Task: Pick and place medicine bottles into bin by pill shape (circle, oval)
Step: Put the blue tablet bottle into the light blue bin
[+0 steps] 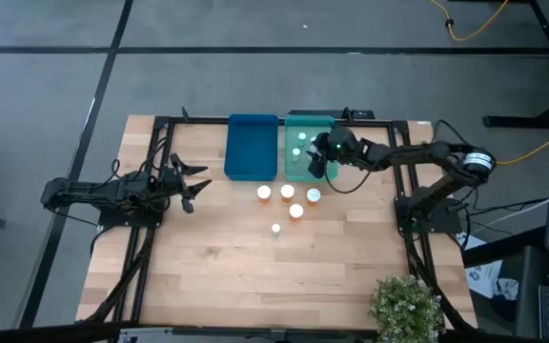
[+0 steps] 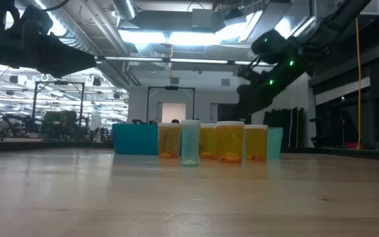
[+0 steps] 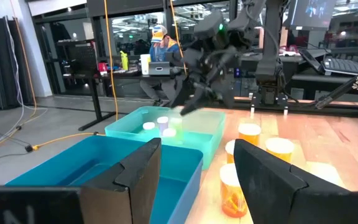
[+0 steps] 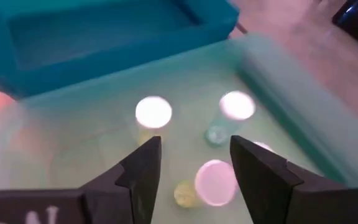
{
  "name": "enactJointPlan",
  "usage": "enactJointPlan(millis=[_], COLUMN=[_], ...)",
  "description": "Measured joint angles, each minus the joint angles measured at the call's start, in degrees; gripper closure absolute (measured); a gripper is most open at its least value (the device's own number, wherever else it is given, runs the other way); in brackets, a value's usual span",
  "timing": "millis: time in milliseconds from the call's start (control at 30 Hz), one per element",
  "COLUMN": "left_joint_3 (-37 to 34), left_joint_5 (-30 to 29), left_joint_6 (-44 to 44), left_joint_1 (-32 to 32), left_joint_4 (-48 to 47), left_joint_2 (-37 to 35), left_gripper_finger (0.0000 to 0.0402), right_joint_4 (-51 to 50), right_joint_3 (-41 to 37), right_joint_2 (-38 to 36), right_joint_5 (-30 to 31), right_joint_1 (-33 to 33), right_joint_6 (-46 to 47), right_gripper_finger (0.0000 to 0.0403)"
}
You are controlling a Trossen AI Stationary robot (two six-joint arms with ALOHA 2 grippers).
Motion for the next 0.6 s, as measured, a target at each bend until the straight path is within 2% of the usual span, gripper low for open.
enactJointPlan(millis=[300, 400, 500, 600], left_joint_3=[0.0, 0.0, 0.0, 0.0], left_joint_5=[0.0, 0.0, 0.0, 0.0], left_joint_6=[0.0, 0.0, 0.0, 0.0], left_joint_1=[0.0, 0.0, 0.0, 0.0], left_joint_4=[0.0, 0.0, 0.0, 0.0], left_joint_2=[0.0, 0.0, 0.0, 0.0], left_gripper_finger=[0.0207, 0.0207, 0.0207, 0.0207], right_joint_4=[-7.6, -13.4, -21.1, -28.9], right_joint_3=[0.0, 0.0, 0.0, 0.0], right_joint_2=[-13.1, -17.2, -20.6, -21.9], right_joint_5=[-1.6, -6.0, -13.6, -21.5], right_joint_1=[1.4, 2.2, 3.2, 5.9], right_joint_6=[4.9, 10.6, 17.1, 19.0], right_gripper_finger=[0.0209, 0.0209, 0.0209, 0.0209])
